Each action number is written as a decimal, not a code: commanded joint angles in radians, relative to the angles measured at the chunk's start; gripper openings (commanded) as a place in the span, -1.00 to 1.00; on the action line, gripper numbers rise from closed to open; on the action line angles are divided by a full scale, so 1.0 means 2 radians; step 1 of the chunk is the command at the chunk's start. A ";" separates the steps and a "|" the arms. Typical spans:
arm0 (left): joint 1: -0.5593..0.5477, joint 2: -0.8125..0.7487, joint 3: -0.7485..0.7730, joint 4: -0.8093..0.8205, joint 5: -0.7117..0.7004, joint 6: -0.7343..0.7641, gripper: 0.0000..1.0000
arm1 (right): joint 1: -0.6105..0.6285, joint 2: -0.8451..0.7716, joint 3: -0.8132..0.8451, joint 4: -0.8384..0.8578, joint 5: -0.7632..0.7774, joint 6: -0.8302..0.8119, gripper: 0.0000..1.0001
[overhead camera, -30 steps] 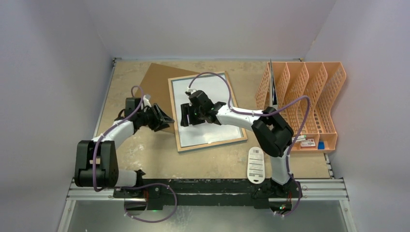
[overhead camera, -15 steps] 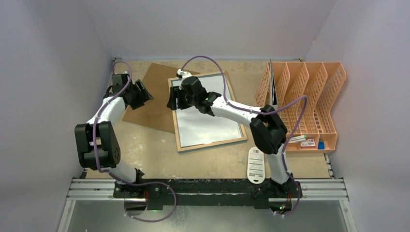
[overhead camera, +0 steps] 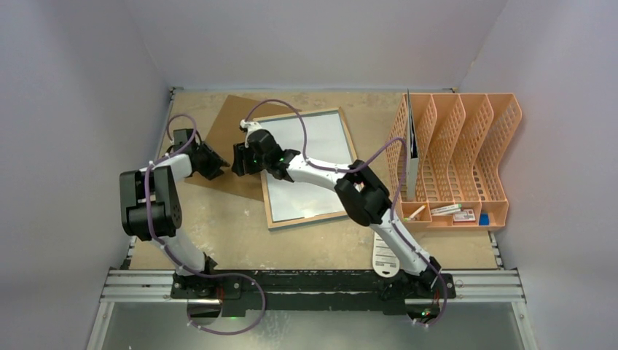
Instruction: Put the photo into the frame
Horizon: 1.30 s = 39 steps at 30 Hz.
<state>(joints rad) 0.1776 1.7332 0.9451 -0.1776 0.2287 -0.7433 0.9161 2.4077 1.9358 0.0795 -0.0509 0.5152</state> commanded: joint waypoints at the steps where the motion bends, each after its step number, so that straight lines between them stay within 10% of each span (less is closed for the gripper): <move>1: 0.003 0.006 -0.027 0.001 -0.049 -0.022 -0.27 | -0.004 0.036 0.066 -0.007 0.057 -0.007 0.13; 28: 0.029 0.012 0.033 -0.047 -0.103 0.006 -0.23 | -0.005 0.067 0.122 -0.215 0.282 -0.007 0.28; 39: 0.030 0.033 0.115 0.014 -0.102 0.153 0.34 | -0.005 -0.002 0.088 -0.215 0.172 0.058 0.44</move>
<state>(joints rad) 0.2302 1.7741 1.0897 -0.2348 0.0429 -0.6220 0.9127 2.5095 2.1361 -0.2687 0.3988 0.5400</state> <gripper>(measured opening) 0.643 0.712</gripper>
